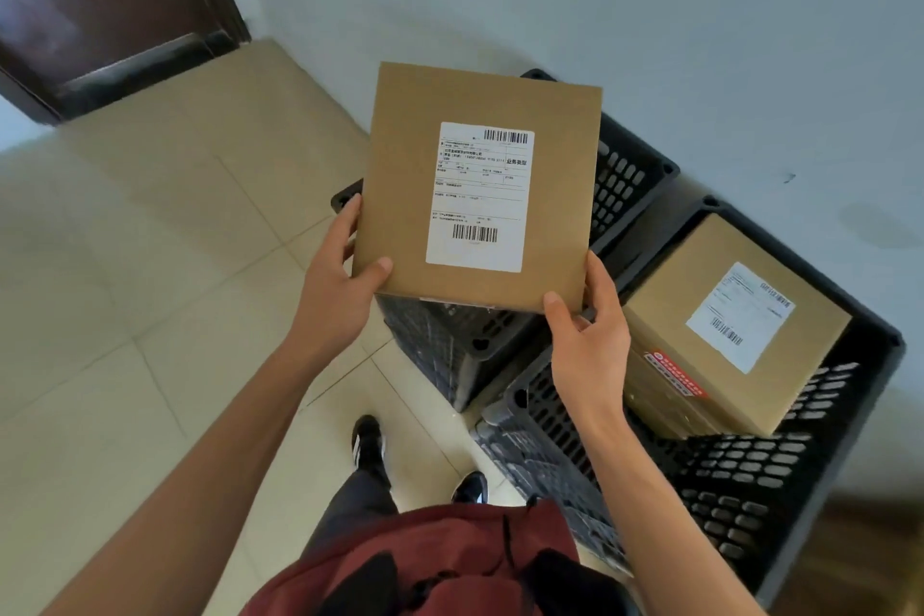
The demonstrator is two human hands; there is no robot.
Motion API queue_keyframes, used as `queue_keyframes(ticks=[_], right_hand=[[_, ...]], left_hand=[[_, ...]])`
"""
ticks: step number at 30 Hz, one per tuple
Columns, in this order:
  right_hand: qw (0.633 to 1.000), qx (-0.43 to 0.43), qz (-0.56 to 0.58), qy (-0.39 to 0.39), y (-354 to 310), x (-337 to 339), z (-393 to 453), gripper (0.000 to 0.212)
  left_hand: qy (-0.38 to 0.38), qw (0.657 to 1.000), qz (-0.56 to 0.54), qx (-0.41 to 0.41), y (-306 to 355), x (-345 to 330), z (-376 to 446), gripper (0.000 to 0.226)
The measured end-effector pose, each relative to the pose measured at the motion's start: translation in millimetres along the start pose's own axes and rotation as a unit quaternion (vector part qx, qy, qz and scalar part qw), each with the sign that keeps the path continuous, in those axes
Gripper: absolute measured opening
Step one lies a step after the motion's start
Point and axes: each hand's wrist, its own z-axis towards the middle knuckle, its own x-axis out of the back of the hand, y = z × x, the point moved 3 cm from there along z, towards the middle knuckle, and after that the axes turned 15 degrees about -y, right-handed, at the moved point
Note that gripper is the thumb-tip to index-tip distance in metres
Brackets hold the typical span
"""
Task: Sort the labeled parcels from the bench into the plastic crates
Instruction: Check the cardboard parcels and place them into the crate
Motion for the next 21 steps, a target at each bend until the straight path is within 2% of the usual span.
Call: queue_keyframes(ticks=[5, 10, 15, 21], right_hand=[[0.999, -0.019, 0.010, 0.032, -2, -14, 38, 0.063], [0.993, -0.080, 0.022, 0.079, 0, -42, 84, 0.063], [0.978, -0.156, 0.042, 0.129, 5, -71, 118, 0.064], [0.950, -0.233, 0.042, 0.204, 22, -82, 132, 0.063]], left_hand=[[-0.051, 0.999, 0.004, 0.008, -6, 13, 73, 0.070], [-0.144, 0.989, 0.031, 0.007, -6, 24, 160, 0.070], [-0.243, 0.963, 0.118, 0.000, -11, 18, 225, 0.071], [-0.345, 0.926, 0.151, -0.003, -30, -4, 265, 0.073]])
